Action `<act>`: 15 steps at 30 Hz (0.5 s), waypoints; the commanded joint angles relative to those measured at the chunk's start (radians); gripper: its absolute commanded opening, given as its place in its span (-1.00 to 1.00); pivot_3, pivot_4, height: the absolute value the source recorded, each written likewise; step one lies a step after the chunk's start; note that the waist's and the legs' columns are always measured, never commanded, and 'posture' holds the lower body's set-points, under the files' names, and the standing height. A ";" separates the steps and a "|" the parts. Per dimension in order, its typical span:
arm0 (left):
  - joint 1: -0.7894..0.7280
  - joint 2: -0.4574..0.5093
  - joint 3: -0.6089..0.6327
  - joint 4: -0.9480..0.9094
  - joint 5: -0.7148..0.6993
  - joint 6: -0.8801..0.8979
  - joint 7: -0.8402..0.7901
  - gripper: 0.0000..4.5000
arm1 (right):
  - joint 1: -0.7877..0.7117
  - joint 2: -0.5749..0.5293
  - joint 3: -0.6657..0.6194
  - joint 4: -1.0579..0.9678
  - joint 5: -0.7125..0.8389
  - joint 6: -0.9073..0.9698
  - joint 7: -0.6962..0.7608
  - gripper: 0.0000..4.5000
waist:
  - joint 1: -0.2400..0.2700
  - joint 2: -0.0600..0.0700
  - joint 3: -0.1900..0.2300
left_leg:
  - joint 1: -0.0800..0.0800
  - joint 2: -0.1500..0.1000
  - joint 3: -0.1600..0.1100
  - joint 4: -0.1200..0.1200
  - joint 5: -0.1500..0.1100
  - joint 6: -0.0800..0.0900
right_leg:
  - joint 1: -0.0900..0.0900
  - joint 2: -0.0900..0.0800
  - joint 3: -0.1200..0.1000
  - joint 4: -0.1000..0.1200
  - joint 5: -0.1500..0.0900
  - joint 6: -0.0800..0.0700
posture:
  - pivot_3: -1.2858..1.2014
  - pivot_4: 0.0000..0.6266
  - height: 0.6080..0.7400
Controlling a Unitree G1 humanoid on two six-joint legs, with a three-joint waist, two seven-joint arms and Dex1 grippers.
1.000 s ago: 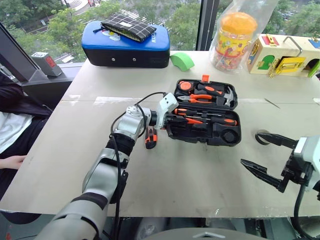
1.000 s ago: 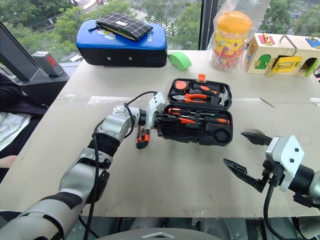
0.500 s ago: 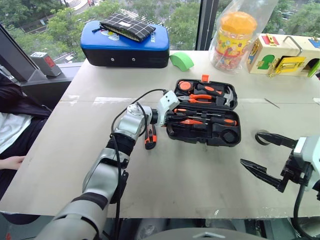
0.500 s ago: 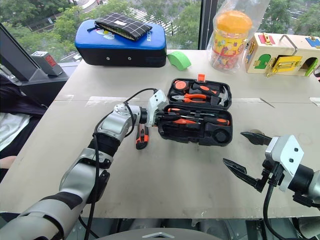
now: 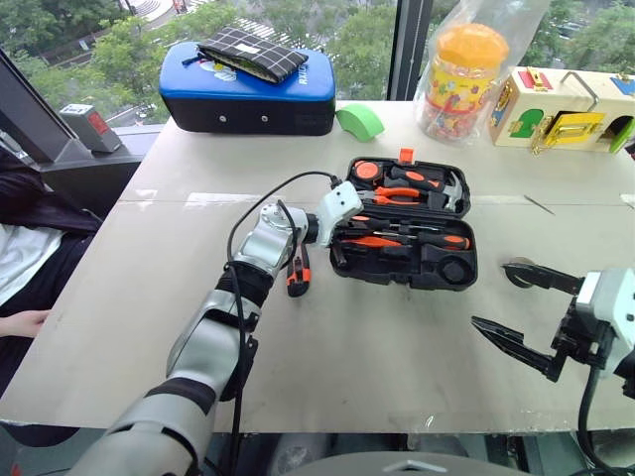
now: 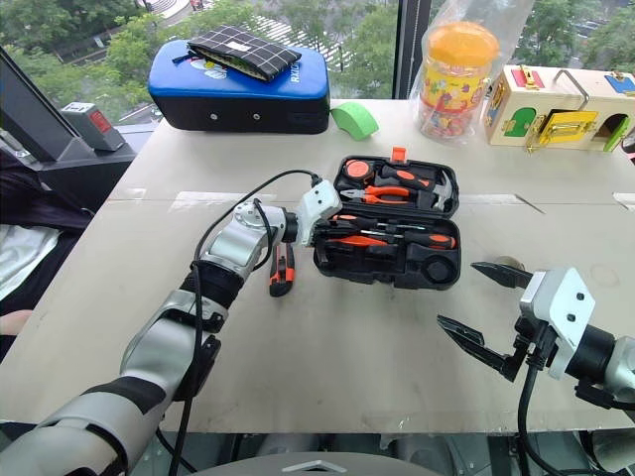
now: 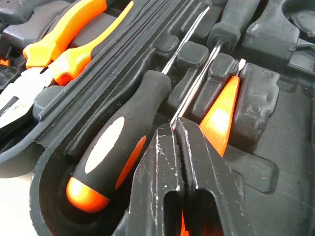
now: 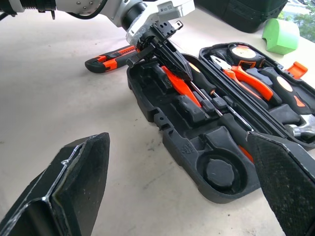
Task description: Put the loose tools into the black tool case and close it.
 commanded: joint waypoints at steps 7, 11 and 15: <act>0.192 0.090 0.327 -0.581 -0.262 0.455 0.245 -0.41 | -0.056 -0.008 0.050 0.014 -0.013 -0.035 0.009 1.00 | -0.015 -0.001 0.001 | -0.001 0.001 -0.001 -0.002 0.000 -0.001 | -0.002 0.000 0.001 0.000 0.000 0.000 | 0.03 -0.52 1.00; 0.382 0.096 0.374 -0.933 -0.237 0.720 0.473 0.40 | -0.089 -0.012 0.084 0.045 -0.016 -0.046 0.023 1.00 | -0.012 -0.001 0.000 | 0.000 0.001 -0.001 -0.003 0.000 -0.001 | -0.002 -0.001 0.003 -0.001 0.000 0.000 | 0.03 -0.52 1.00; 0.490 0.031 0.384 -1.144 -0.207 0.913 0.663 0.98 | -0.114 -0.016 0.108 0.069 -0.009 -0.046 0.043 1.00 | 0.010 -0.003 0.002 | 0.000 0.000 -0.002 -0.001 0.000 -0.001 | -0.002 -0.002 0.002 0.000 0.000 0.000 | 0.03 -0.52 1.00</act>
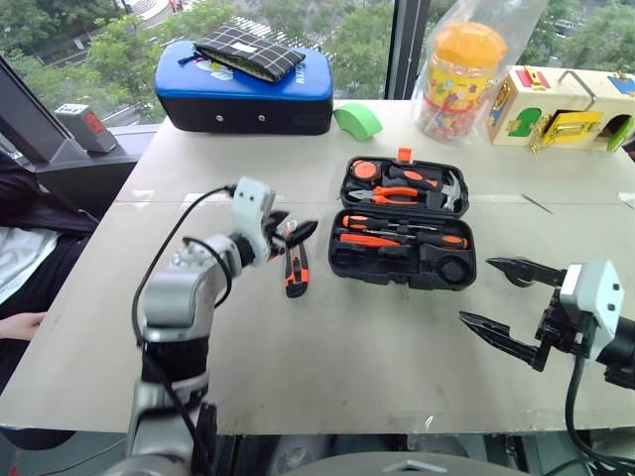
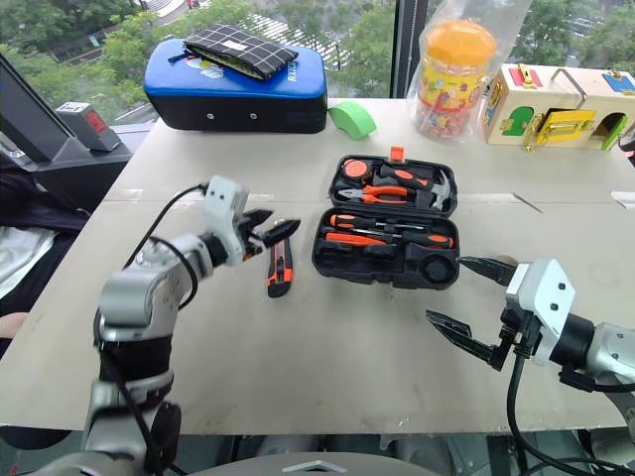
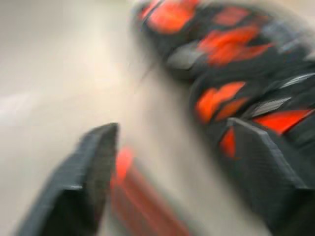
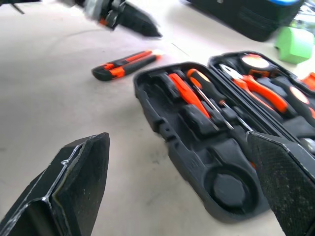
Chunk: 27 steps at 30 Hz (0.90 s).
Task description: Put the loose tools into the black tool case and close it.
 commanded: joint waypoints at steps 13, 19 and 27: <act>0.158 -0.127 -0.148 -0.174 0.107 0.212 0.340 0.76 | -0.009 -0.038 -0.017 0.008 0.053 0.003 0.053 1.00 | -0.002 0.000 -0.001 | 0.001 -0.002 0.002 -0.001 0.000 0.000 | 0.001 -0.003 0.000 0.000 0.000 0.000 | 0.03 -0.52 1.00; 0.180 -0.117 -0.137 -0.193 0.085 0.141 0.305 -0.16 | 0.004 -0.045 -0.028 -0.003 0.061 0.009 0.051 1.00 | -0.001 0.002 -0.002 | 0.001 -0.002 0.002 -0.002 0.000 0.000 | 0.001 -0.004 0.000 -0.001 0.000 0.000 | 0.03 -0.52 1.00; 0.049 0.069 -0.090 -0.068 -0.053 -0.263 -0.120 -0.26 | 0.003 -0.023 -0.007 -0.019 0.048 0.003 0.009 1.00 | 0.000 0.001 -0.001 | -0.001 -0.002 0.001 -0.002 0.000 -0.001 | 0.000 -0.006 -0.002 -0.001 0.000 -0.001 | 0.03 -0.52 1.00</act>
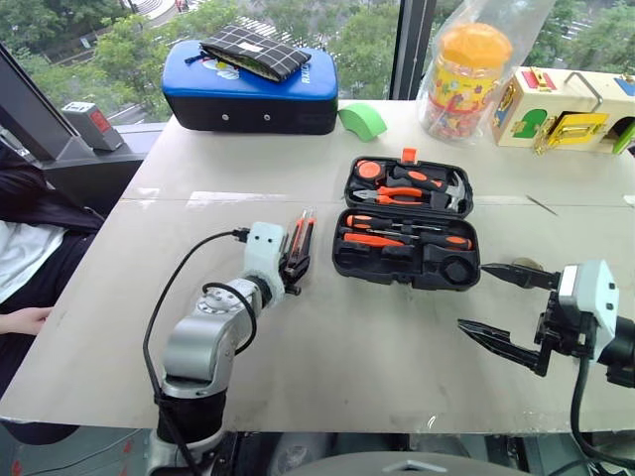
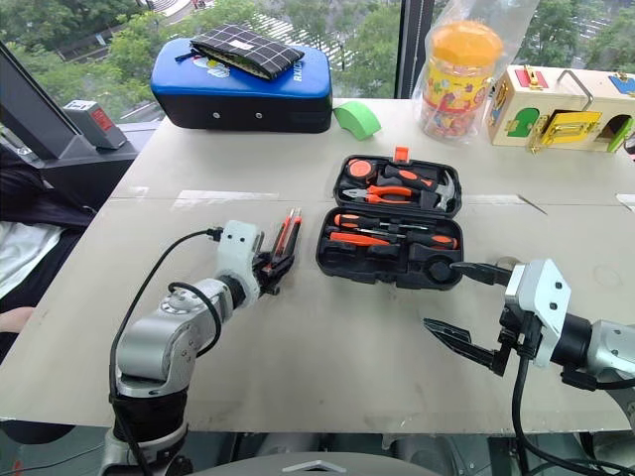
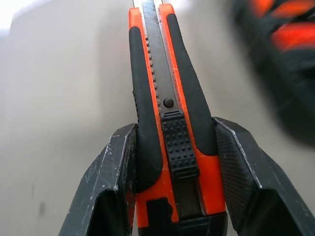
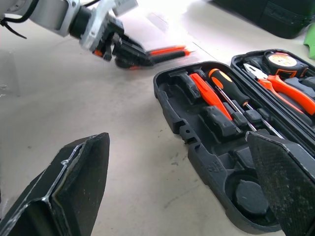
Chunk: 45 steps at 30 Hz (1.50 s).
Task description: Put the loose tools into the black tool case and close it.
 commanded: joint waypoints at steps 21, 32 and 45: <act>-0.719 0.043 -0.513 1.206 0.301 -1.264 -1.057 -0.26 | 0.179 0.042 -0.174 -0.147 0.003 -0.013 -0.070 1.00 | -0.007 0.001 0.000 | -0.007 -0.002 -0.003 0.002 -0.002 0.004 | -0.001 0.004 -0.004 -0.006 0.000 0.001 | 0.03 -0.52 1.00; -0.736 0.027 -0.524 1.243 0.378 -1.263 -1.013 -0.26 | 0.236 0.042 -0.253 -0.149 0.016 -0.013 -0.061 1.00 | -0.006 0.001 0.000 | -0.002 -0.002 -0.002 0.003 -0.002 0.004 | 0.001 0.005 -0.002 0.000 -0.001 0.002 | 0.03 -0.52 1.00; -0.736 0.010 -0.430 1.138 0.273 -1.107 -1.072 0.89 | 0.226 0.025 -0.282 -0.118 0.018 -0.010 -0.033 1.00 | -0.008 0.001 0.000 | -0.001 -0.001 -0.002 0.003 -0.002 0.004 | 0.001 0.007 -0.001 0.001 -0.001 0.003 | 0.03 -0.52 1.00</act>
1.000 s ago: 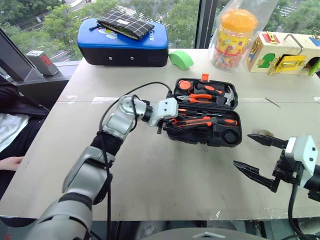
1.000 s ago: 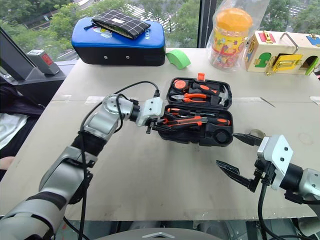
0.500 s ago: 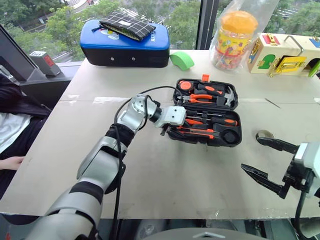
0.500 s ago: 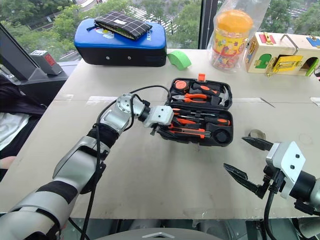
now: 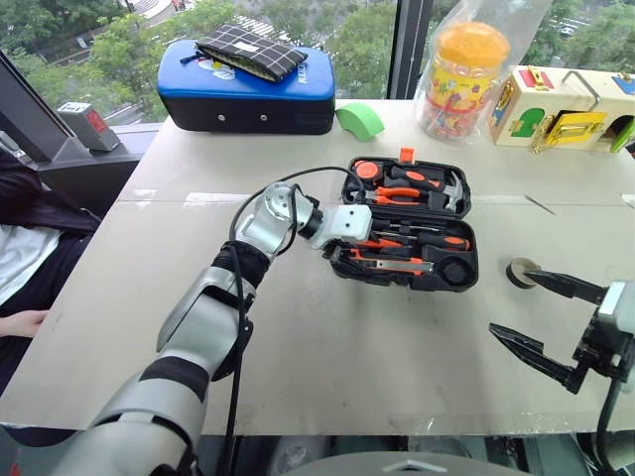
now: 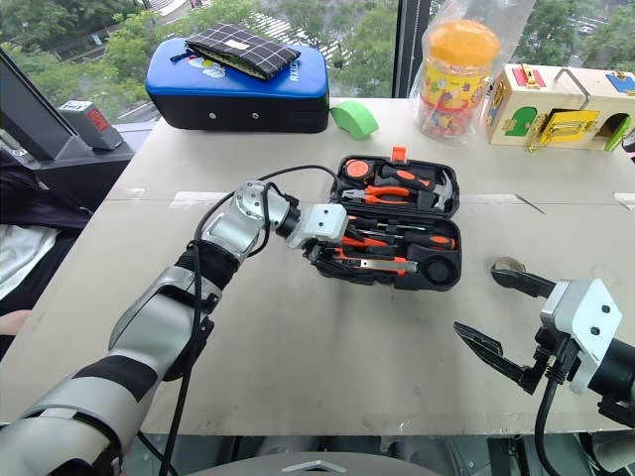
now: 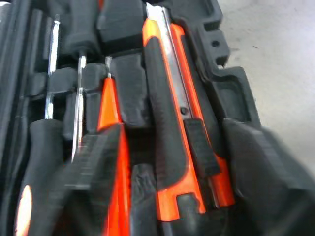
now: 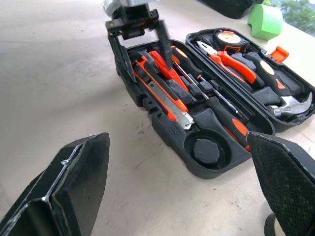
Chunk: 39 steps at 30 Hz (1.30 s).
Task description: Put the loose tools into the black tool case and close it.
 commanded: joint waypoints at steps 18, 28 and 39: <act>0.187 -0.029 0.057 -0.270 -0.044 0.487 0.226 -0.98 | -0.002 -0.005 -0.041 -0.025 0.011 0.008 -0.008 1.00 | 0.005 -0.001 0.000 | 0.001 0.001 0.001 0.001 0.000 0.000 | 0.000 0.000 0.002 0.001 0.000 0.000 | 0.03 -0.52 1.00; 0.244 -0.097 -0.007 -0.288 0.006 0.411 0.295 -0.98 | 0.080 0.028 -0.093 -0.092 0.033 0.034 -0.038 1.00 | 0.012 0.001 -0.003 | 0.006 0.000 0.001 0.000 0.000 0.000 | 0.006 -0.002 0.002 0.000 0.000 0.000 | 0.03 -0.52 1.00; 0.287 -0.166 0.241 -0.586 -0.295 0.545 0.362 -0.98 | -0.009 0.045 -0.068 -0.023 0.003 0.122 -0.215 1.00 | 0.025 -0.001 -0.001 | 0.002 -0.002 0.000 0.001 0.000 -0.001 | 0.004 -0.007 0.000 -0.001 0.000 0.001 | 0.03 -0.52 1.00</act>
